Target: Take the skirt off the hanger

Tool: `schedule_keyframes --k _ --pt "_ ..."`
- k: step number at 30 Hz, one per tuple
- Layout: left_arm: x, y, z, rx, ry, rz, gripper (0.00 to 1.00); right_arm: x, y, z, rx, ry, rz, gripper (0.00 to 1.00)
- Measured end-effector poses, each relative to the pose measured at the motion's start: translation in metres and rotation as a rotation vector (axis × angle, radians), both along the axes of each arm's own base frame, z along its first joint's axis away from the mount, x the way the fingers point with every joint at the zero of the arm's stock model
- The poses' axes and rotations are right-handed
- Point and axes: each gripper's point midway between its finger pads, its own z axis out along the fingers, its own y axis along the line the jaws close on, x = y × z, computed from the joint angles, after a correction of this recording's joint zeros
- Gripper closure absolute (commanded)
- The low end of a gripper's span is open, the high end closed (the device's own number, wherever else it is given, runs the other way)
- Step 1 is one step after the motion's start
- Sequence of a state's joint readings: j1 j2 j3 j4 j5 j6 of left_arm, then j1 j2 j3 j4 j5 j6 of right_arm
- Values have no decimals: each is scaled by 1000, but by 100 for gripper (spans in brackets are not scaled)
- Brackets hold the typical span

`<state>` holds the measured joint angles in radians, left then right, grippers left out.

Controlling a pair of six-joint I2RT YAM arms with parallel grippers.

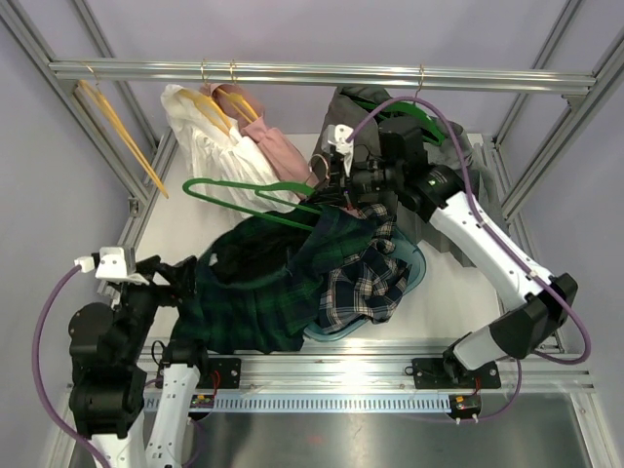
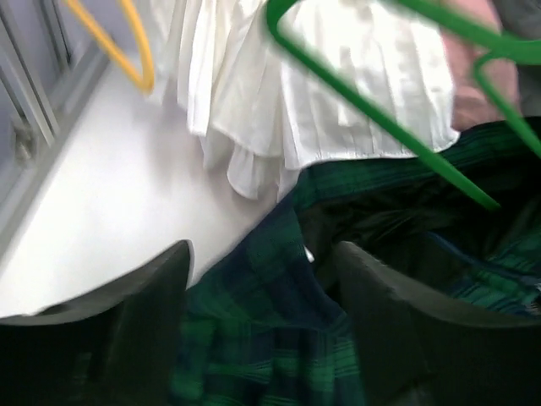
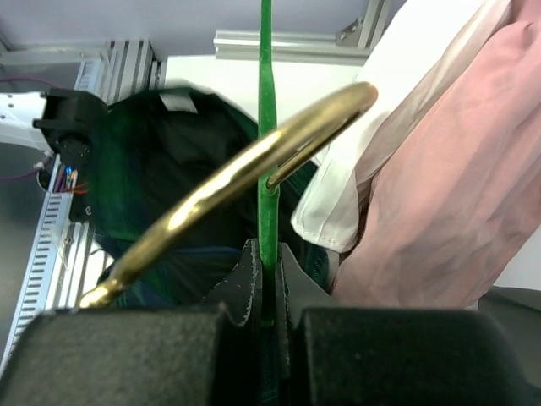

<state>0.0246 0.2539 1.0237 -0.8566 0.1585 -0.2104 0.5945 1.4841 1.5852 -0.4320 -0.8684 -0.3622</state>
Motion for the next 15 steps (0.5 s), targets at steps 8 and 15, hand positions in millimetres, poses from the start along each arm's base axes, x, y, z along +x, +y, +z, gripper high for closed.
schedule_keyframes --k 8,15 --pt "-16 -20 29 190 -162 -169 1 -8 8 -37 -169 -126 140 100" --pt "-8 -51 3 279 -162 -395 1 -41 7 -45 -259 -313 351 100"
